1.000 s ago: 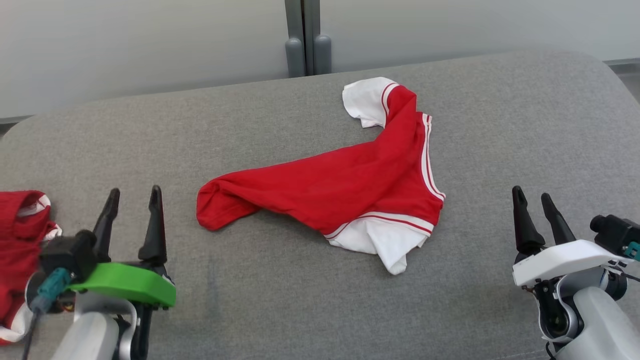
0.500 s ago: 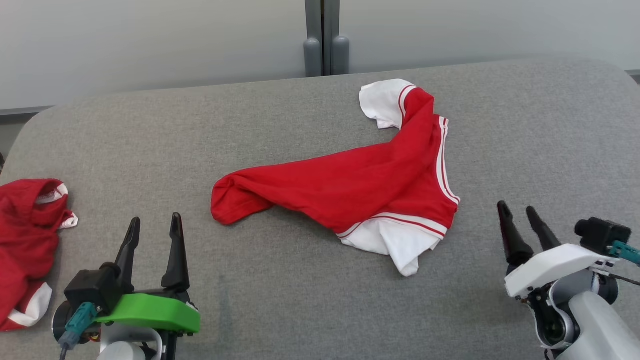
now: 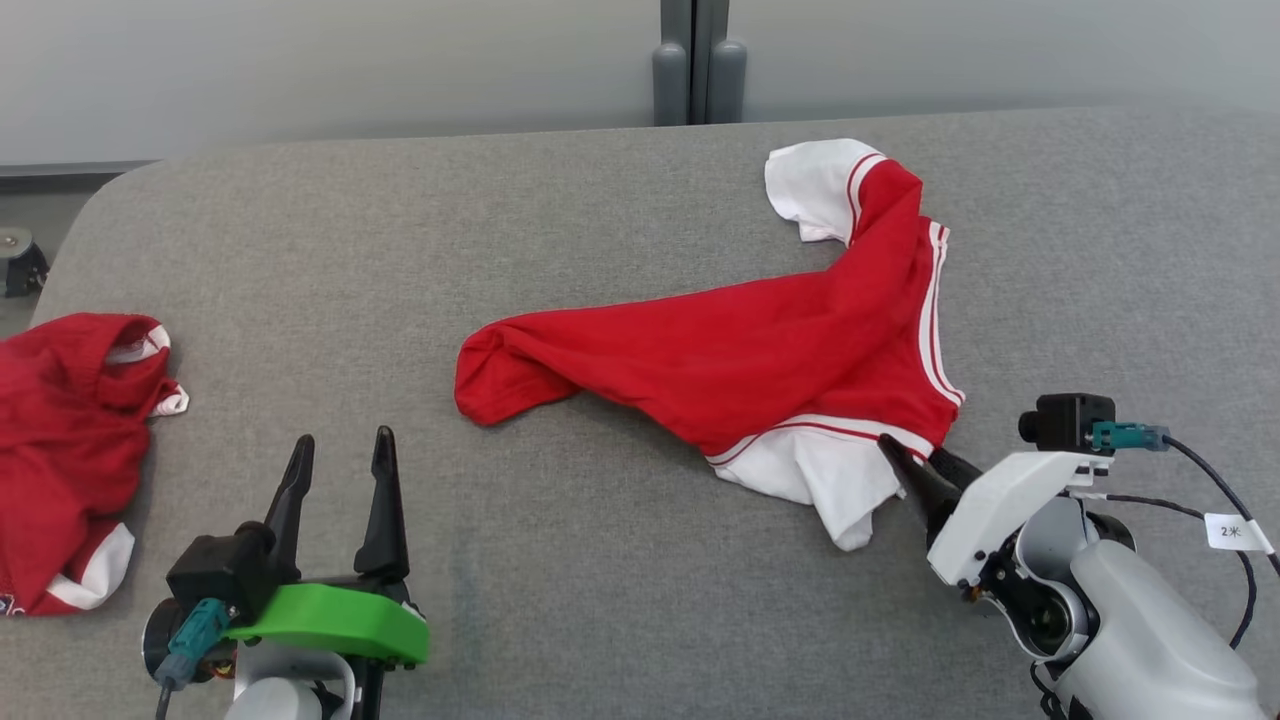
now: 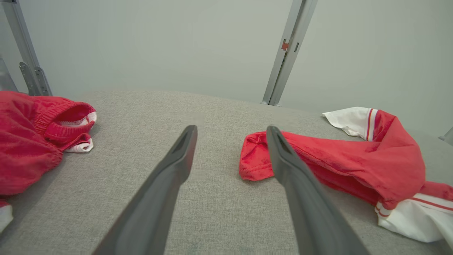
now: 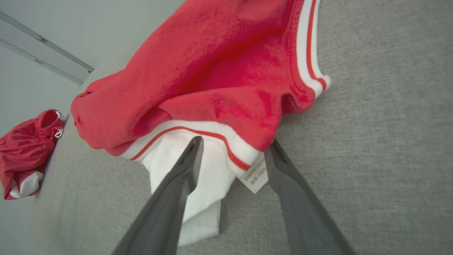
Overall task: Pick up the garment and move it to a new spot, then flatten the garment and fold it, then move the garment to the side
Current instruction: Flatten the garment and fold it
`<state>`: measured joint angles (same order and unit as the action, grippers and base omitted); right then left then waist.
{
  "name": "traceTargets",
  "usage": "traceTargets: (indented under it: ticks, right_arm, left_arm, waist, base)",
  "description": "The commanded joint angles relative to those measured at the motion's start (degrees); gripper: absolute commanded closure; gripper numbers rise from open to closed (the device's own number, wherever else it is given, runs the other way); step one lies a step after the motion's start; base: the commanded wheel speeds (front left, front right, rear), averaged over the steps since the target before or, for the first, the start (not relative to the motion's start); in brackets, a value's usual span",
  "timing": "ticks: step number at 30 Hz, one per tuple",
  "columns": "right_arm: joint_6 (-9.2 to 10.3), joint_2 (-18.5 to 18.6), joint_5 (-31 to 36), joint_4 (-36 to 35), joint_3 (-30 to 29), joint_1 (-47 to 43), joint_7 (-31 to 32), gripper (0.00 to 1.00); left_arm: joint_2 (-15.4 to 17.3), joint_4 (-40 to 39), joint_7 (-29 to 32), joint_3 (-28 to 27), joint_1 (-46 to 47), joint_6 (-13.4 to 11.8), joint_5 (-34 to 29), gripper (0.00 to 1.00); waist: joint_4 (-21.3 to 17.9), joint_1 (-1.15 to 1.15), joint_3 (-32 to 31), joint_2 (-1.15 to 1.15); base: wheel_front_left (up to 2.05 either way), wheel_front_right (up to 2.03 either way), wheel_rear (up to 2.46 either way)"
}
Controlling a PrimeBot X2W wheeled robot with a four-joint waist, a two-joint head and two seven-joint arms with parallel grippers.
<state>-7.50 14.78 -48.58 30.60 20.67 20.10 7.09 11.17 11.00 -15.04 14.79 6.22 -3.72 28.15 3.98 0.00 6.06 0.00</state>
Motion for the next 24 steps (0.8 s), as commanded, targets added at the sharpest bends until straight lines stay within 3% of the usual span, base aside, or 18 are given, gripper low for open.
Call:
traceTargets:
  ticks: [1,8,14,19,24]
  right_arm:
    - [0.02,0.2,-0.4,0.1,0.3,0.6,-0.5,1.00]
    - [0.02,3.2,-5.4,-5.9,-1.4,1.4,-4.3,1.00]
    - [0.03,8.9,-12.0,-12.6,-4.7,1.5,-0.7,1.00]
    - [0.00,12.1,-13.8,-9.2,-6.3,6.0,3.5,1.00]
    - [0.00,12.9,-13.3,-0.2,-5.8,13.3,5.2,1.00]
  left_arm:
    - [-0.3,0.4,-0.2,-0.5,0.7,0.4,-0.4,0.00]
    - [-1.3,1.7,-0.2,-1.7,0.3,1.5,-1.4,0.00]
    - [-2.4,2.0,-0.2,-1.9,1.4,2.4,-2.3,0.00]
    - [-3.7,2.6,-0.2,-1.6,2.8,3.2,-2.7,0.00]
    - [-5.1,3.8,-0.2,-2.0,4.8,4.3,-3.4,0.00]
  waist:
    - [0.6,0.00,0.2,0.00]
    - [0.8,0.00,0.0,0.00]
    - [1.4,0.00,1.3,0.00]
    - [3.4,0.00,4.5,0.00]
    - [5.8,0.00,8.2,0.00]
  base:
    - [0.00,0.00,0.00]
    - [0.00,0.00,0.00]
    - [0.00,0.00,0.00]
    - [0.00,0.00,0.00]
    - [0.00,0.00,0.00]
